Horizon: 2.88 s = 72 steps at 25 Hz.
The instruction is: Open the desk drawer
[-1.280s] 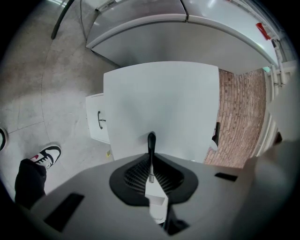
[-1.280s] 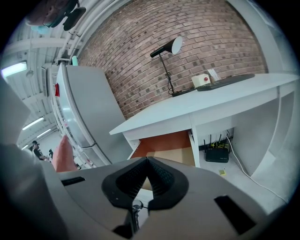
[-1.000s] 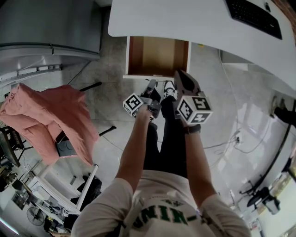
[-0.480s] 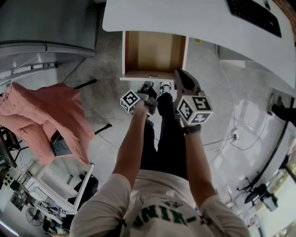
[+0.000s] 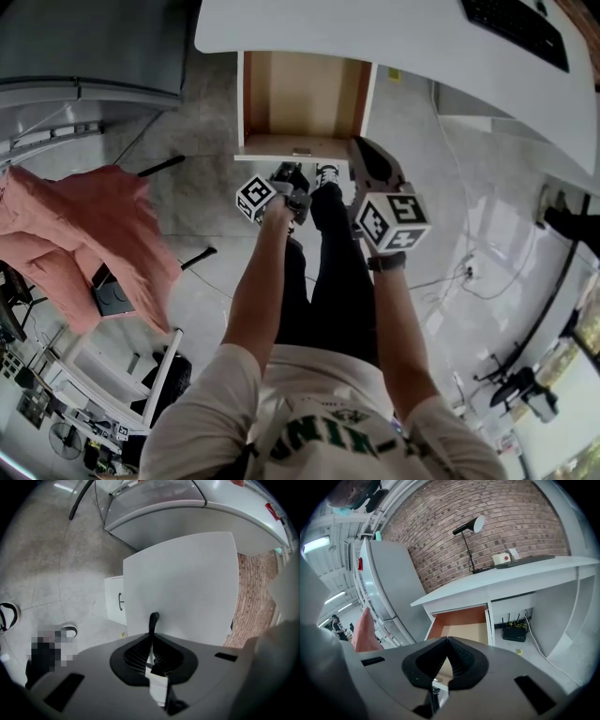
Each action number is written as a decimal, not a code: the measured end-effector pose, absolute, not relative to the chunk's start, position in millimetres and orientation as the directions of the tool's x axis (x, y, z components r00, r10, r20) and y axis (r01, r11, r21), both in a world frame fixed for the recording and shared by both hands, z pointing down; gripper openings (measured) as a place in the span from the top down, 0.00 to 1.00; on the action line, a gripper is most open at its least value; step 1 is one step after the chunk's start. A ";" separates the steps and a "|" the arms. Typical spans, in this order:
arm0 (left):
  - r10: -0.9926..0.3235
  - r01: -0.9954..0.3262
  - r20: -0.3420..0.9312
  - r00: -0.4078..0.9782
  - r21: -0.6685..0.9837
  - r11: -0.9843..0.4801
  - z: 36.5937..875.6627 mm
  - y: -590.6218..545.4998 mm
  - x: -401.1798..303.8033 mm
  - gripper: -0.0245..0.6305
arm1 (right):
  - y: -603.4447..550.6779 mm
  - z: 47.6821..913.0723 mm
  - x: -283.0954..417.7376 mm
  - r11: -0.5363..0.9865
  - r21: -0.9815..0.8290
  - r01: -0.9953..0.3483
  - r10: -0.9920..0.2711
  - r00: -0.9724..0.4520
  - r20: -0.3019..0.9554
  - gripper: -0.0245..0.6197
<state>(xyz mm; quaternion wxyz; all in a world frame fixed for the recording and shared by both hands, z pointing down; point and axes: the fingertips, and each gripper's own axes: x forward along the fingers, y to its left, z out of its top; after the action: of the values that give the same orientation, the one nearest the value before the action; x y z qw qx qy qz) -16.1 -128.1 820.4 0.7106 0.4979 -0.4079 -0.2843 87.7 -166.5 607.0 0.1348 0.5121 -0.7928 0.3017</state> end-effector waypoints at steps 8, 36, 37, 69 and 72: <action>-0.798 -0.035 0.334 0.502 0.930 0.367 830.8 -130.5 -18.2 0.94 | -160.1 612.5 88.5 0.287 -0.351 -0.891 -0.726 -0.441 0.527 0.96; -0.673 -0.236 0.492 0.553 0.867 0.440 810.8 -80.8 -33.7 0.72 | -143.7 572.8 85.3 0.285 -0.351 -0.892 -0.728 -0.440 0.526 0.96; -0.657 -0.261 0.499 0.566 0.864 0.431 804.9 -75.5 -34.9 0.71 | -141.6 570.3 86.7 0.276 -0.354 -0.893 -0.729 -0.435 0.529 0.96; -0.779 -0.834 0.326 0.536 0.344 -0.431 369.0 -149.0 -106.0 0.73 | -149.1 354.4 49.9 0.367 -0.212 -0.906 -0.845 -0.420 0.331 0.96; -0.806 -0.851 0.283 0.519 0.263 -0.455 331.7 -158.5 -105.2 0.79 | -155.0 328.5 43.8 0.378 -0.199 -0.904 -0.862 -0.422 0.280 0.96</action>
<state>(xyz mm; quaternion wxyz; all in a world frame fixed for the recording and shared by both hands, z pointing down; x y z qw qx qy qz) -105.2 -158.5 331.7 0.1880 0.8510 -0.4868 0.0589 43.8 -155.0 328.5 0.0649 0.5337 -0.8275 0.1621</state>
